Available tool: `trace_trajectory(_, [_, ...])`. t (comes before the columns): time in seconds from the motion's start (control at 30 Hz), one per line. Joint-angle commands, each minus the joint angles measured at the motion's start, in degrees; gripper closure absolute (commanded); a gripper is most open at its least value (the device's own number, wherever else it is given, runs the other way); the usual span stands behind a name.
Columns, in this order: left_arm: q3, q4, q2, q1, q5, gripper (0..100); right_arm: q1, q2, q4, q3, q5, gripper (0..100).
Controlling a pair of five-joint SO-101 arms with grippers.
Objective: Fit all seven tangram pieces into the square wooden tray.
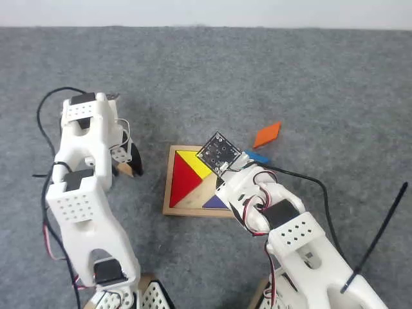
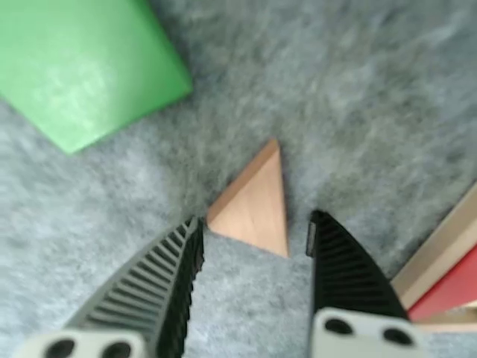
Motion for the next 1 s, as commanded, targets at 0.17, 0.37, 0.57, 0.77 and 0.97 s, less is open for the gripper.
trace_trajectory(0.17, [-4.0,-3.3,-2.8,0.4,-0.8,78,0.0,-2.8,0.7,-1.0,-0.2,97.2])
trace_trajectory(0.37, [-3.7,-4.7,-2.2,0.5,-0.8,78,0.0,-2.8,0.7,-1.0,-0.2,97.2])
trace_trajectory(0.57, [-0.4,-5.3,-2.2,0.4,0.7,83,0.0,-2.8,0.6,-1.0,-0.2,97.2])
trace_trajectory(0.77, [0.2,-5.4,-2.2,0.4,0.9,84,0.0,-2.8,0.6,-1.0,-0.2,97.2])
trace_trajectory(0.97, [0.2,-3.3,-2.2,0.6,1.0,84,0.0,-2.8,0.5,-1.0,-0.2,97.2])
